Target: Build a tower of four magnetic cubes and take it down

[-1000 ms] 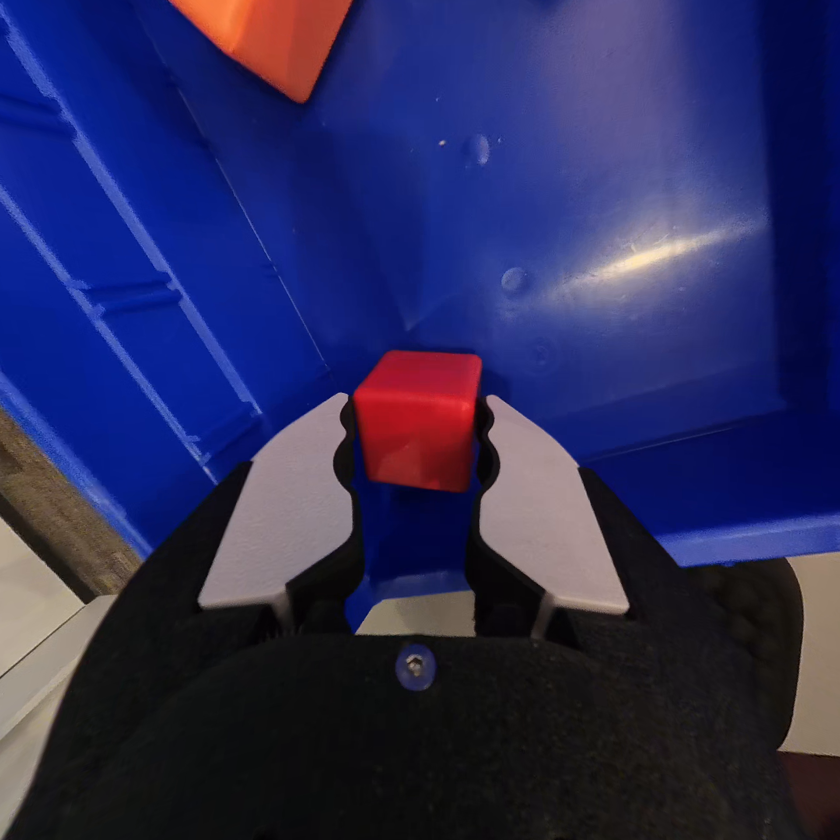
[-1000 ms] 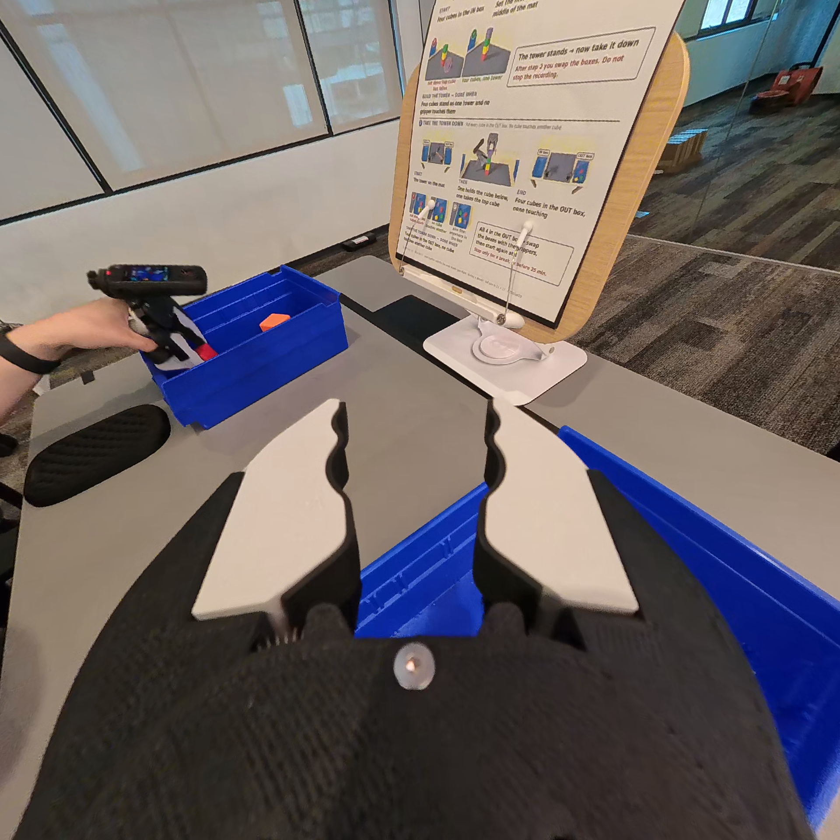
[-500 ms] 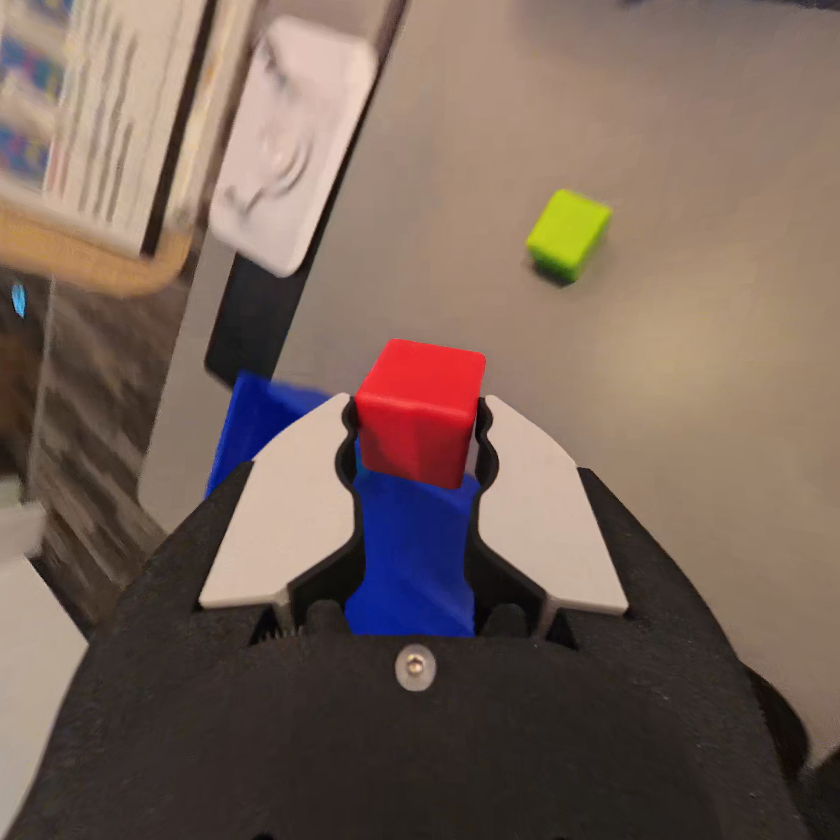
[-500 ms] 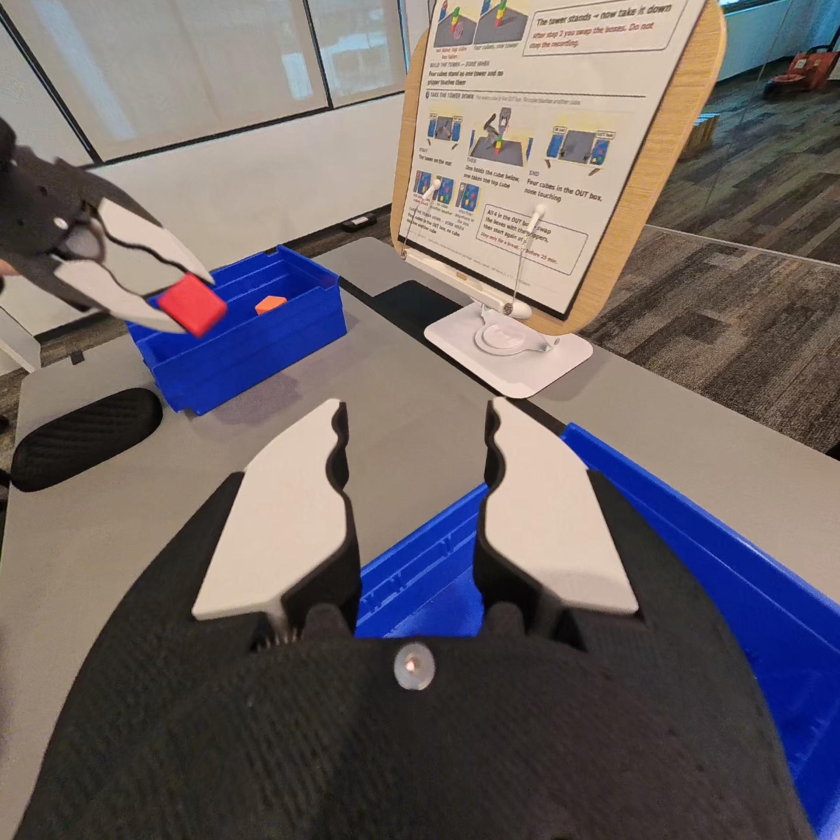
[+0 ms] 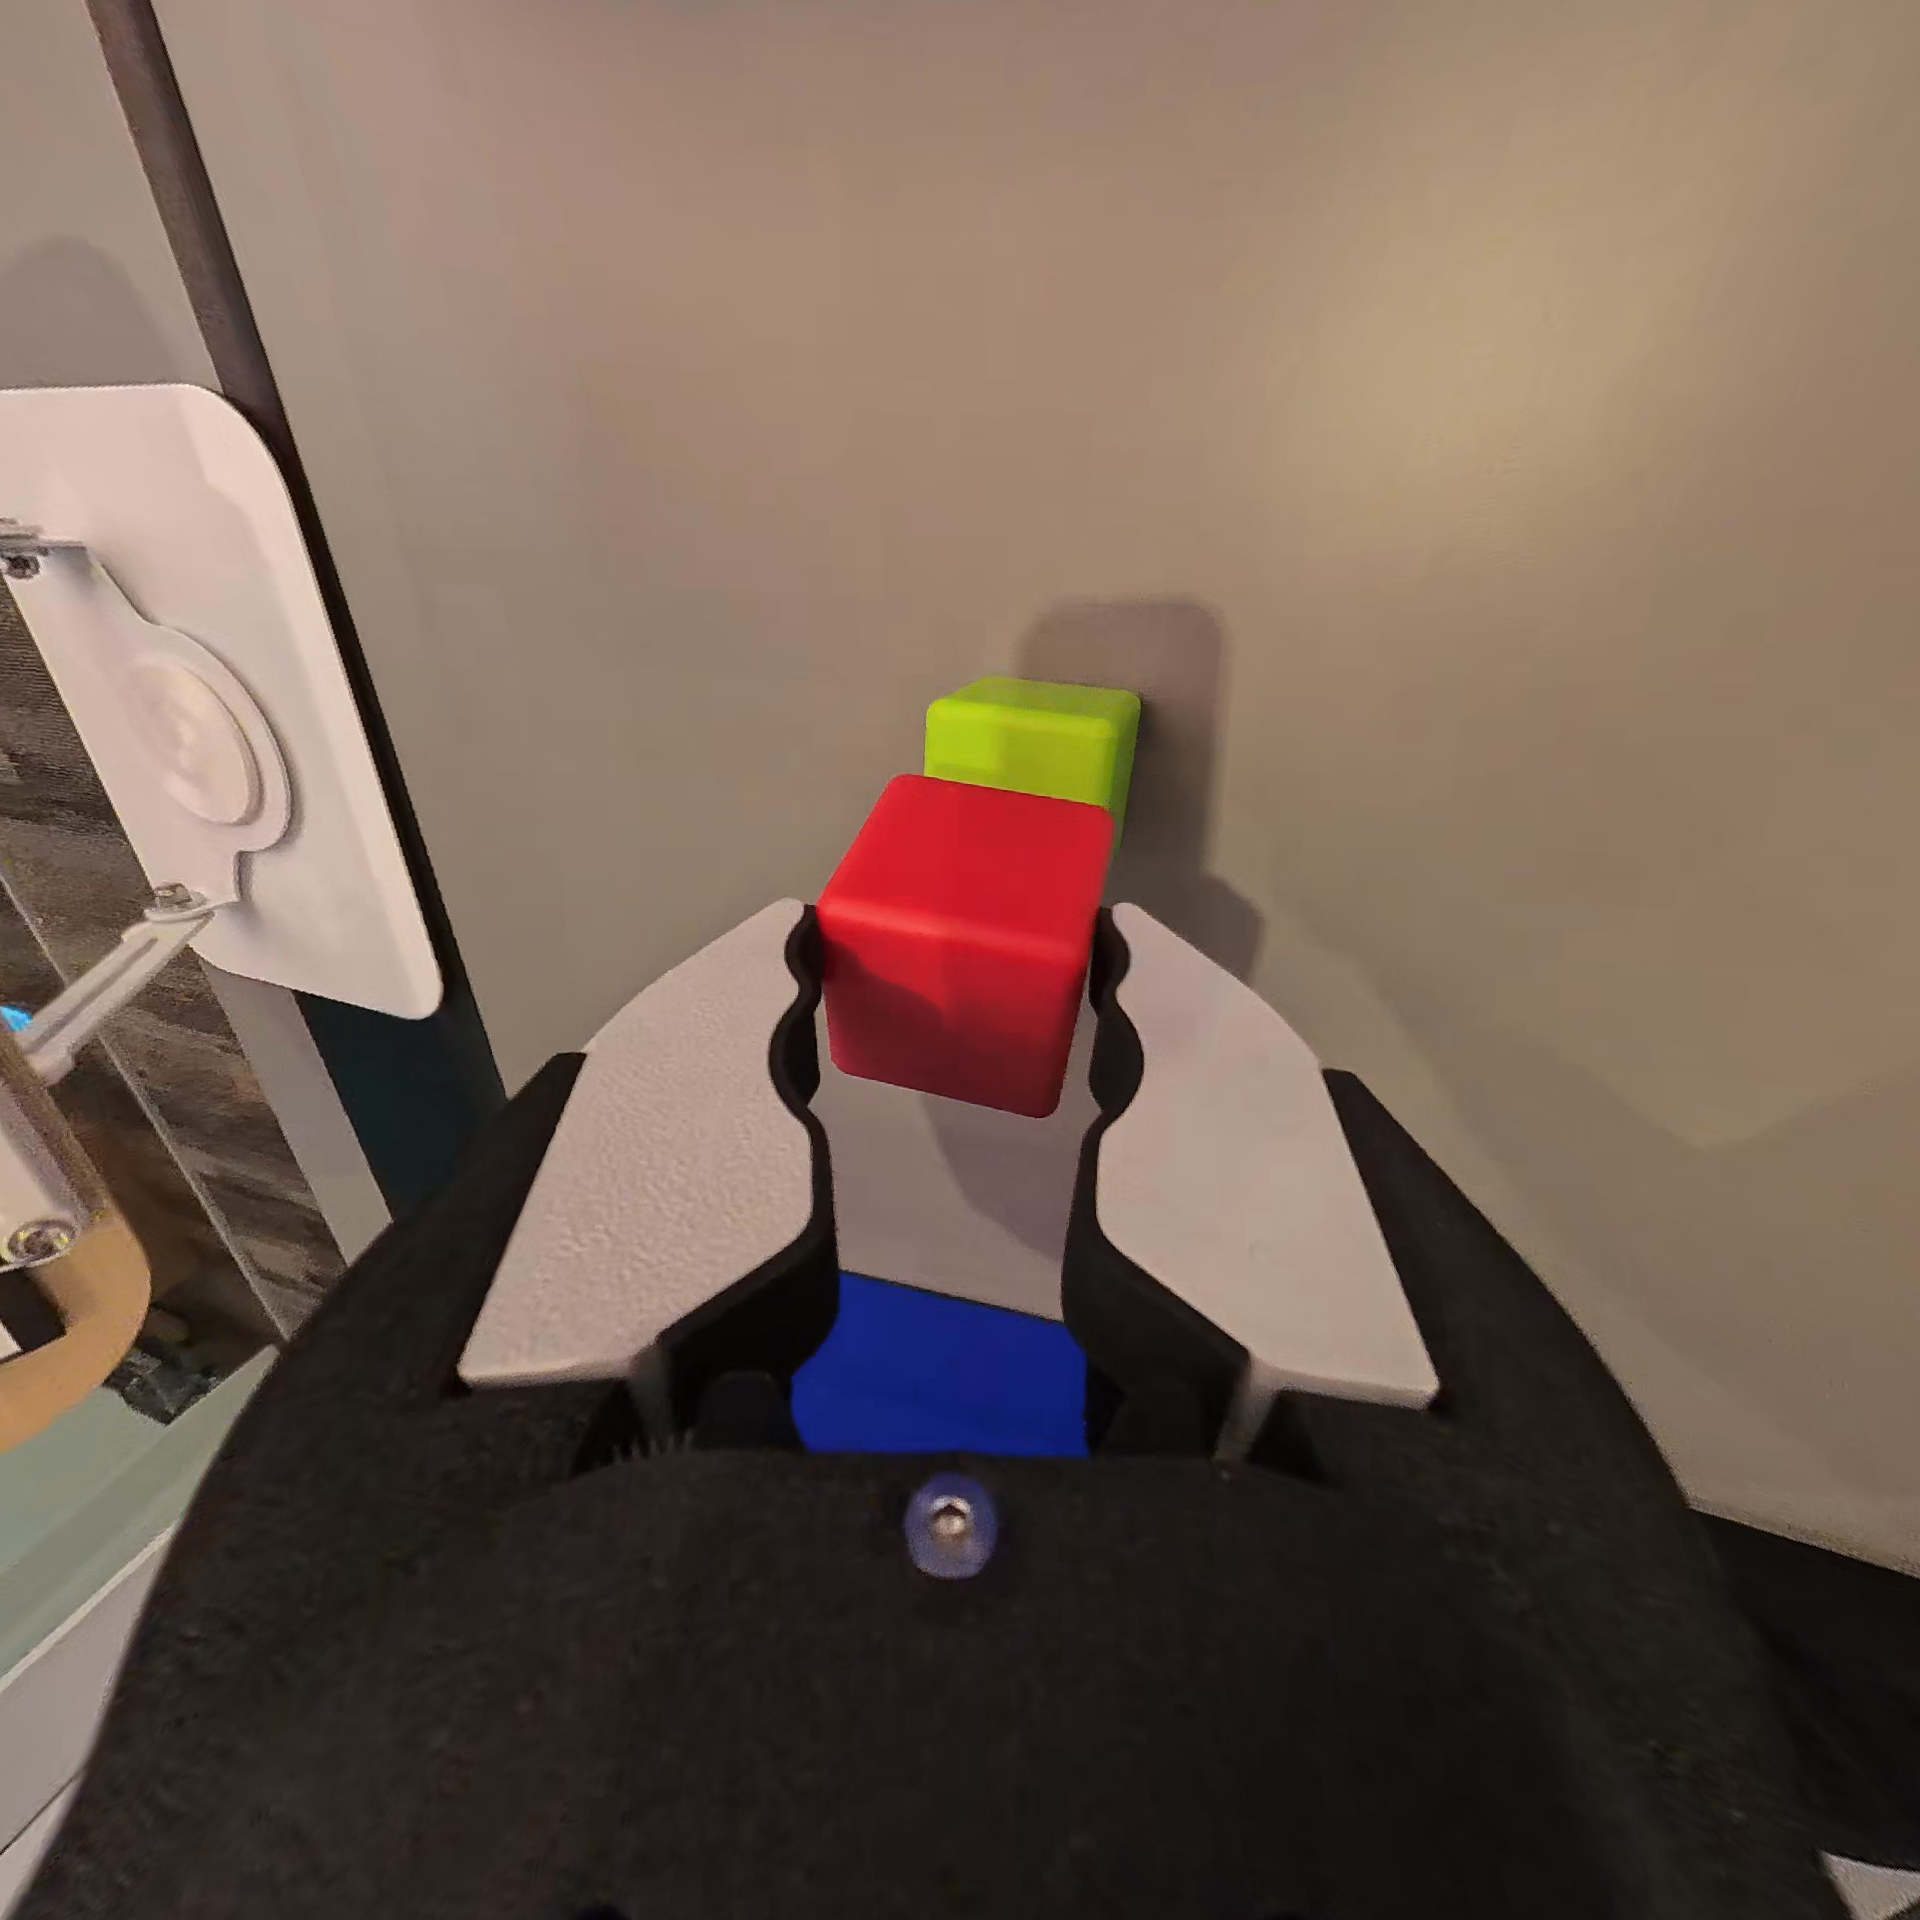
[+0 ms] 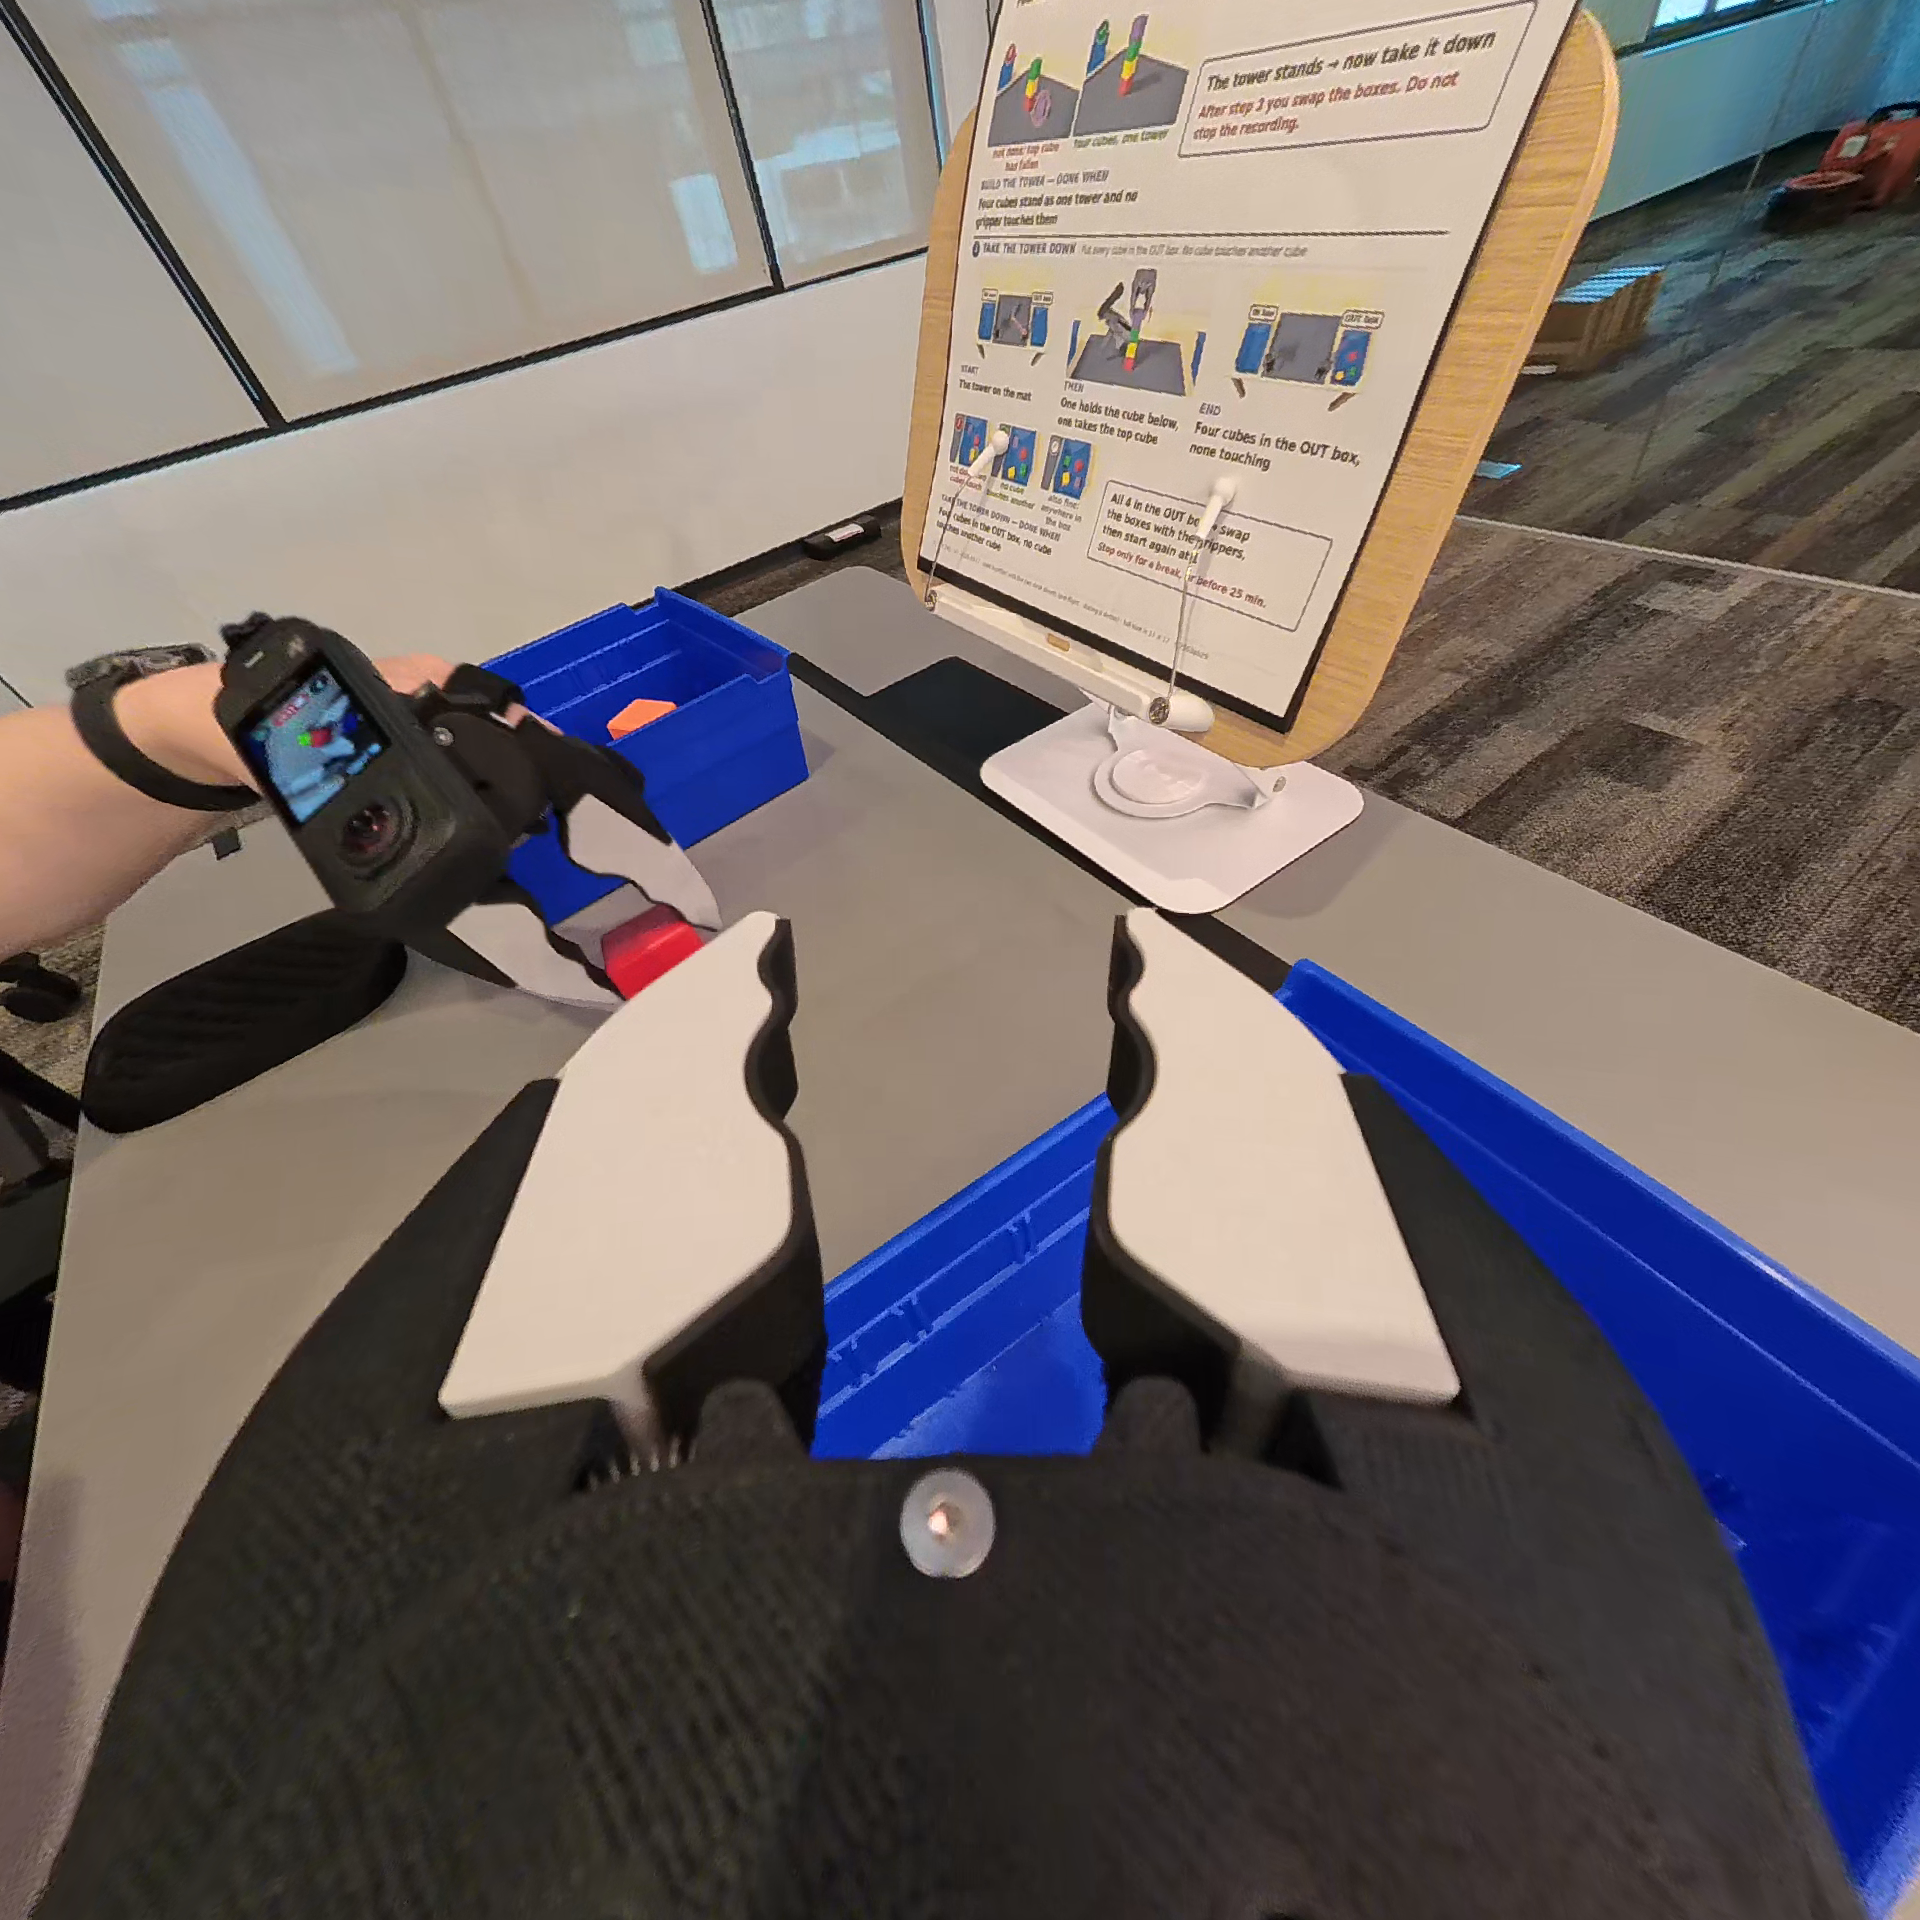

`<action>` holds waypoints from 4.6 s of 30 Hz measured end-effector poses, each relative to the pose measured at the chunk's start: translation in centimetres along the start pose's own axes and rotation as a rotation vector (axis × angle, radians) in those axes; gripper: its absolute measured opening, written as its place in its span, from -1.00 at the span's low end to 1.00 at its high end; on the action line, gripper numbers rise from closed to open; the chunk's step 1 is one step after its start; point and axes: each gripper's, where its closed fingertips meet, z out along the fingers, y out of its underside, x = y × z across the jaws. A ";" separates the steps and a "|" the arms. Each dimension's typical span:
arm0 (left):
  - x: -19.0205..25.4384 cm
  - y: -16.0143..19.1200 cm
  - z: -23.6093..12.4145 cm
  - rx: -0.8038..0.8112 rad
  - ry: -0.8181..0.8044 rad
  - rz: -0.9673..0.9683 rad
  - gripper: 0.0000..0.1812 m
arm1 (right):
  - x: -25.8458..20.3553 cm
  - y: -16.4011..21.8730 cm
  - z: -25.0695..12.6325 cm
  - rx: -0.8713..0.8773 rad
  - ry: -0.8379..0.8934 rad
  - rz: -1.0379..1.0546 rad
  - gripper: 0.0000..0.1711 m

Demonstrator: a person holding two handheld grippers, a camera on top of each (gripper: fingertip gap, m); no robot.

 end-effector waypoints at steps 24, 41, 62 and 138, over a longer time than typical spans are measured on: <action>-9.7 9.3 -10.2 0.275 -0.259 -0.498 -0.38 | 0.4 0.3 -0.5 0.003 -0.008 0.024 -0.31; -6.8 25.7 5.7 -0.021 0.014 -0.417 -0.33 | 0.8 2.8 1.7 -0.123 0.007 0.013 -0.31; -8.9 24.5 -4.9 -0.011 -0.188 -0.383 -0.44 | 0.6 3.1 1.8 -0.135 -0.014 0.014 -0.31; -7.5 11.4 -11.9 0.101 -0.203 -0.316 -0.43 | 0.1 7.5 3.3 -0.372 -0.049 -0.040 -0.30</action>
